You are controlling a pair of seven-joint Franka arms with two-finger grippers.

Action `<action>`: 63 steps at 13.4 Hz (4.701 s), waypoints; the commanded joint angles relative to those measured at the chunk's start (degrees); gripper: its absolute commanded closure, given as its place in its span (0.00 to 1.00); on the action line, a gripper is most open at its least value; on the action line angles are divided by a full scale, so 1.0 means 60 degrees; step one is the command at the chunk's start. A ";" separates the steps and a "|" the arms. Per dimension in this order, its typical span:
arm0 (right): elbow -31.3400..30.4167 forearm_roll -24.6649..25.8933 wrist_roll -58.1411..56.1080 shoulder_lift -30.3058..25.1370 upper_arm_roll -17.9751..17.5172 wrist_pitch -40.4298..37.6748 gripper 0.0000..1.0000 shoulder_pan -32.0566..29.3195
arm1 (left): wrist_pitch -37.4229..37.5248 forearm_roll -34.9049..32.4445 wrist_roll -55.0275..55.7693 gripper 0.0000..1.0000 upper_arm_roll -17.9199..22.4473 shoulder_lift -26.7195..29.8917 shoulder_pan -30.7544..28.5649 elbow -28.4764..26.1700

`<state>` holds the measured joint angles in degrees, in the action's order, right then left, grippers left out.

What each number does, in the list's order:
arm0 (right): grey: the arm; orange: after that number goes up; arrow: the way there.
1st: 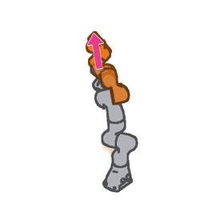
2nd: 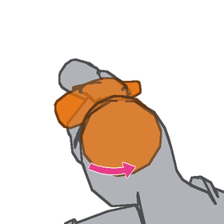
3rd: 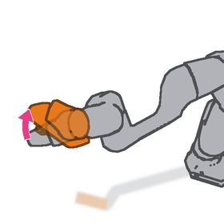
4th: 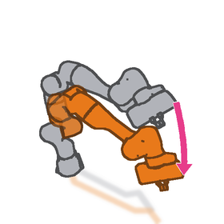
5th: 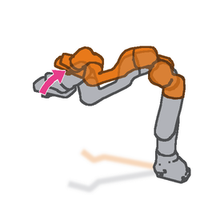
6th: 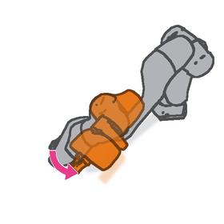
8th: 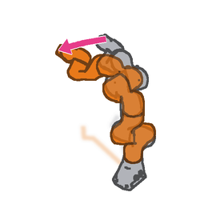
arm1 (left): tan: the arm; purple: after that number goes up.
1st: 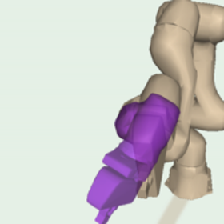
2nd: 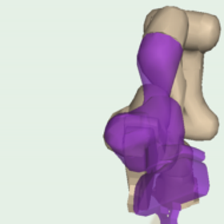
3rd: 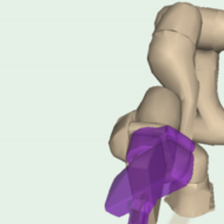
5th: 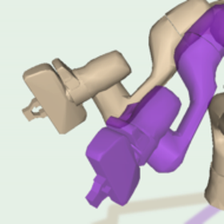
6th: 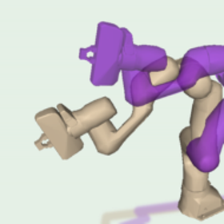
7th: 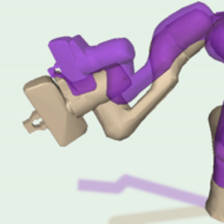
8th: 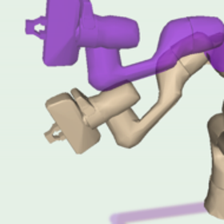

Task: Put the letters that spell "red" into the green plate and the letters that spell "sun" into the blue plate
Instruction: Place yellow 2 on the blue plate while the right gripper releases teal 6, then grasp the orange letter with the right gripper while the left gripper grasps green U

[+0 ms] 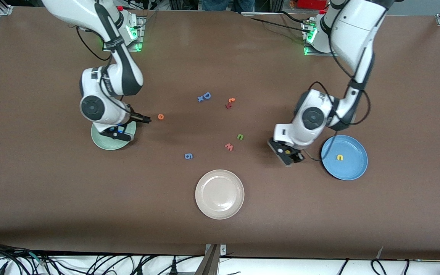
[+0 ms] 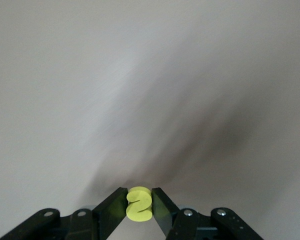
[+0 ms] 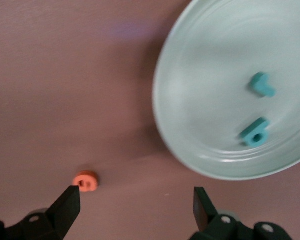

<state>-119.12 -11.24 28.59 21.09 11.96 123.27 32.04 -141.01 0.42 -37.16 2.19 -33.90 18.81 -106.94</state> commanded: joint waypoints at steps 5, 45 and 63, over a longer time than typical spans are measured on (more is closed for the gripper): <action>-0.1281 -0.0089 0.1694 -0.0365 -0.0951 0.2169 0.12 -0.0022 | 0.1470 0.0852 -0.1745 0.86 0.1672 0.0568 -0.0628 0.0113; -0.2354 -0.0104 0.2280 0.0132 -0.1480 0.4856 0.67 0.0125 | -0.0742 0.1248 0.9314 0.18 -0.0555 -0.0999 0.2841 0.1241; -0.1871 -0.0060 -0.2654 -0.0821 0.0849 0.2658 0.88 -0.0167 | -0.0742 0.0061 0.9651 0.60 -0.0555 -0.1395 0.3105 0.1123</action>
<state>-130.67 -11.22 16.23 15.32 16.79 139.56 32.08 -145.30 2.93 19.55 -1.78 -40.99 37.11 -100.59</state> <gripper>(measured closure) 0.718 0.533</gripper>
